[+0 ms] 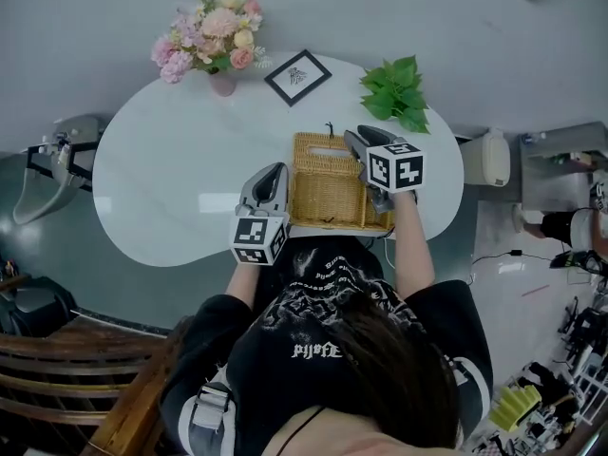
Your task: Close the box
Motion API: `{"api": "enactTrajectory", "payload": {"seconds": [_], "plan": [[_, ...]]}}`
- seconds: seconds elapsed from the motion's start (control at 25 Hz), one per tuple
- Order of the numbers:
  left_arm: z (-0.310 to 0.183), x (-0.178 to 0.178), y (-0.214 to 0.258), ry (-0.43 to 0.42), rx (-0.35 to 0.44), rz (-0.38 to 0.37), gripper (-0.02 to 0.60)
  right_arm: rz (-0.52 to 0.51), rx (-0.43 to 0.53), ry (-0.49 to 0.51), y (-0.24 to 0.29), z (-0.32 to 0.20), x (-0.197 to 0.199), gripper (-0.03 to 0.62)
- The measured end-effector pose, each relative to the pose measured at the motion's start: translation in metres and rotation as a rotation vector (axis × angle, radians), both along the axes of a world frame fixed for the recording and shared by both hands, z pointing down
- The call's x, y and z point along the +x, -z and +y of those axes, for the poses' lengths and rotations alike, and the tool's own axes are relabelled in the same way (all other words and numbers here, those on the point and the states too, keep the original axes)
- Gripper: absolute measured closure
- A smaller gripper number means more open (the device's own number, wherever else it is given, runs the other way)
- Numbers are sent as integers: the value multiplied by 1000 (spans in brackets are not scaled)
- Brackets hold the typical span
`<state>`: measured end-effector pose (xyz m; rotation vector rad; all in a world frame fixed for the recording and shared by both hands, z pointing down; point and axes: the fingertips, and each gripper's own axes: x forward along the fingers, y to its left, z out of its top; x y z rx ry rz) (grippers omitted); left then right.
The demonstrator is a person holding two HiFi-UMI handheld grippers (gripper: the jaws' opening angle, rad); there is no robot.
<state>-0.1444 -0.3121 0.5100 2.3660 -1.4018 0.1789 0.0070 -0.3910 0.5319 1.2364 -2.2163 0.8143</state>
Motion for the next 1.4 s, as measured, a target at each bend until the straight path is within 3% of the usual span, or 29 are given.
{"api": "enactTrajectory", "payload": {"seconds": [0.32, 0.48, 1.0, 1.12, 1.36, 1.4], "plan": [[-13, -5, -3, 36, -32, 13, 557, 76, -138, 120, -33, -28, -21, 428], [-19, -10, -5, 69, -44, 30, 557, 145, -166, 138, -46, -43, -21, 427], [-29, -34, -19, 150, -82, 44, 557, 207, -389, 203, -100, -59, -35, 428], [-31, -37, -21, 157, -82, 44, 557, 226, -421, 193, -111, -62, -33, 478], [-32, -42, -26, 171, -97, 43, 557, 221, -484, 192, -122, -63, -33, 484], [-32, -44, -27, 177, -102, 43, 557, 226, -483, 193, -122, -64, -33, 540]]}}
